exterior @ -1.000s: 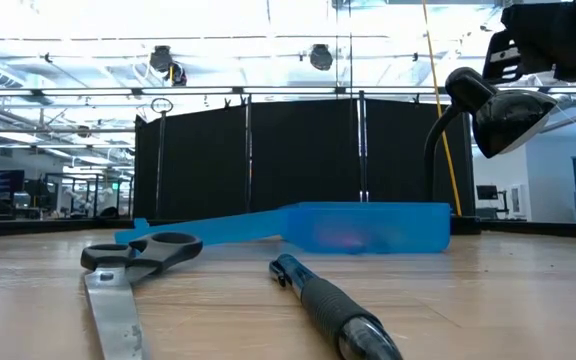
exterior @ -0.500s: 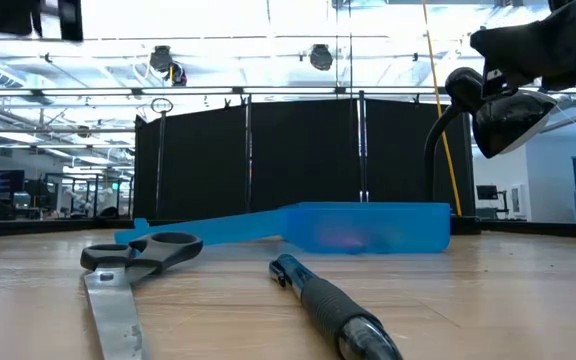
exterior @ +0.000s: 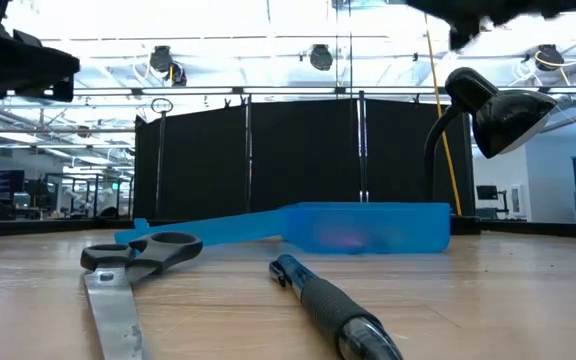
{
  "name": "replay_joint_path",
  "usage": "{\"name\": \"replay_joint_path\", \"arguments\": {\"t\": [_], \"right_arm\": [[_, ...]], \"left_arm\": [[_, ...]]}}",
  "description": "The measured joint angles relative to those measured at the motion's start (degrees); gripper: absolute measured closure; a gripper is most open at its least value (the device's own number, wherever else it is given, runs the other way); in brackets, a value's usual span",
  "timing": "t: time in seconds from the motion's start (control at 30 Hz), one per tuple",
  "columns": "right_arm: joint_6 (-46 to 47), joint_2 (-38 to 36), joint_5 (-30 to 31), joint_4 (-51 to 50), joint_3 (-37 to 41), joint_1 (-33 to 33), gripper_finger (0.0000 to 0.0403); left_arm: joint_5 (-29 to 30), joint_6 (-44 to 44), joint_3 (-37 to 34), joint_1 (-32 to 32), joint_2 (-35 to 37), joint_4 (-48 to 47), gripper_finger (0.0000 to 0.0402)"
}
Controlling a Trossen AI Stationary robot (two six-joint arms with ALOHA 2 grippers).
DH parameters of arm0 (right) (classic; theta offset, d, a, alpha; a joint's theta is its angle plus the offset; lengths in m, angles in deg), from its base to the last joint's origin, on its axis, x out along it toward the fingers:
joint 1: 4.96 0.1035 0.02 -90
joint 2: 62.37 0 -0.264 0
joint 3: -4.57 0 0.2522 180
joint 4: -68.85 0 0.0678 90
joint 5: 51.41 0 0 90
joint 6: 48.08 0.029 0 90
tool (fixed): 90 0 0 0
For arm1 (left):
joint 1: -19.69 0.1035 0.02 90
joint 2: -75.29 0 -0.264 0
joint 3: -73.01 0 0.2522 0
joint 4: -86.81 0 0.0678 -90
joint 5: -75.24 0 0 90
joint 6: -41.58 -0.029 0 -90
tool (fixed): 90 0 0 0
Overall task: Pick & place school supplies into a supply box
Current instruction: Put the black transparent pen into the blue supply box
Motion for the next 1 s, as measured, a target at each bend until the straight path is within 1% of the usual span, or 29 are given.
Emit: {"name": "replay_joint_path", "arguments": {"t": [0.1,0.2,0.33,0.43,0.53,0.6,0.67,0.73,0.8,0.9,1.0], "right_arm": [[5.0,3.8,0.1,-13.4,-10.9,0.7,0.0403],[10.7,10.1,0.0,-26.5,-23.0,1.9,0.0403],[19.9,21.4,2.6,-44.4,-40.4,3.0,0.0403],[29.0,29.9,2.5,-56.9,-54.1,3.0,0.0403],[36.0,38.1,0.6,-67.0,-67.9,3.0,0.0403],[37.1,42.6,-0.2,-71.8,-76.1,3.8,0.0403],[39.4,46.3,-0.2,-74.3,-82.9,4.5,0.0403],[45.8,48.8,0.4,-75.4,-87.2,5.1,0.0403],[53.9,50.0,1.0,-75.7,-88.3,5.1,0.0403],[63.8,50.7,1.3,-78.3,-86.2,4.8,0.0403],[77.7,50.7,0.2,-82.7,-81.8,4.6,0.0403]], "left_arm": [[1.7,-0.3,0.0,0.4,0.0,0.3,0.0399],[4.1,-2.1,0.0,1.0,0.1,0.4,0.0396],[6.4,-2.7,0.0,2.2,0.0,0.2,0.0379],[6.5,-1.8,0.0,3.5,0.0,-1.3,0.0371],[6.6,-1.0,0.0,4.4,0.0,-2.0,0.0371],[6.9,0.1,0.0,4.8,0.0,-2.4,0.0373],[7.0,1.0,0.0,5.1,0.0,-2.3,0.0377],[7.0,1.8,0.0,5.4,0.0,-2.3,0.0382],[7.0,3.1,0.0,5.5,0.0,-2.3,0.0389],[7.0,4.8,0.0,5.5,0.0,-1.8,0.0398],[7.0,6.9,0.0,5.5,0.0,-1.7,0.0394]]}}
